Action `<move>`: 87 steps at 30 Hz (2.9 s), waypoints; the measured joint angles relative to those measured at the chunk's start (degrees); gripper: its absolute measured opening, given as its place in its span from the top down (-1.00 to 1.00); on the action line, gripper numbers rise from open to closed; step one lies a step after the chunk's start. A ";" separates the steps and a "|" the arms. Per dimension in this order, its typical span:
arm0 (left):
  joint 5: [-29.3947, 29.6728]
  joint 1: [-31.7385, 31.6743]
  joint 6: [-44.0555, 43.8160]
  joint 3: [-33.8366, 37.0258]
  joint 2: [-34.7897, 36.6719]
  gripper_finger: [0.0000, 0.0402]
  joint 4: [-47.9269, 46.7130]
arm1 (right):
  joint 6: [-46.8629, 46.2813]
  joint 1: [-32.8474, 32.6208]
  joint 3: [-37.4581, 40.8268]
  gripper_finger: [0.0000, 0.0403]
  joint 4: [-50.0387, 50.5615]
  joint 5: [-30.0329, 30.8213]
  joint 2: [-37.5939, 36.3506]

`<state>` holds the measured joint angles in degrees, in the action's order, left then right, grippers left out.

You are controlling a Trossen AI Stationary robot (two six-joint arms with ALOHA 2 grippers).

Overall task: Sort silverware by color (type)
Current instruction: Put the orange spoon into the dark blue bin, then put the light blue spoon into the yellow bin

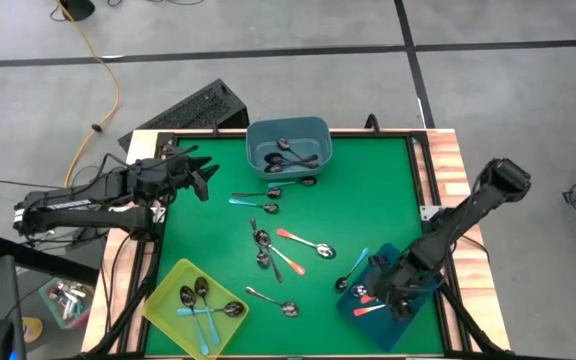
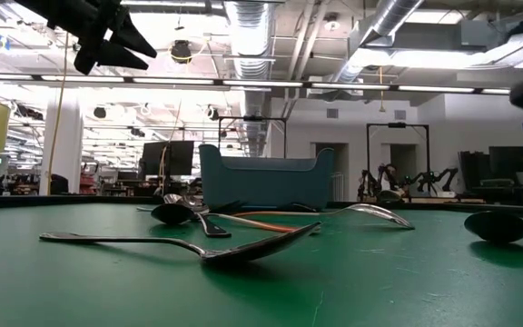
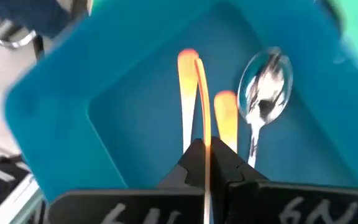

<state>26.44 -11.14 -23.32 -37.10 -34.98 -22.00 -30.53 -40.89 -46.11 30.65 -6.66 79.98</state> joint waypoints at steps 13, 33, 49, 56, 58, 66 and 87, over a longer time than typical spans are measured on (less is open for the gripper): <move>-0.03 0.00 -0.04 0.00 -0.01 0.16 0.00 | 3.64 -0.76 0.02 0.93 -6.30 -5.98 10.64; 0.58 0.00 -0.04 0.00 -0.01 0.16 0.02 | 3.59 -0.74 0.02 0.69 -7.14 -5.11 11.19; 1.26 0.02 -0.04 0.00 0.00 0.16 0.04 | 1.54 2.55 0.04 0.32 -5.09 -12.90 11.06; 1.24 0.02 0.07 0.00 0.00 0.16 0.04 | 0.99 5.96 0.11 0.33 -3.60 -16.63 9.12; 1.24 0.02 0.07 0.00 -0.02 0.16 0.04 | 1.01 6.81 0.11 0.34 -3.20 -16.55 7.28; 1.22 0.01 0.10 0.00 -0.02 0.16 0.04 | 0.71 10.51 0.09 0.34 -0.46 -15.99 -1.99; -4.71 0.02 -0.09 0.00 -0.02 0.16 0.04 | -4.42 33.03 0.00 0.34 -8.99 -4.74 -18.79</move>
<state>21.74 -11.11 -23.41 -37.10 -35.00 -21.96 -34.95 -7.86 -46.11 21.66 -11.41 61.19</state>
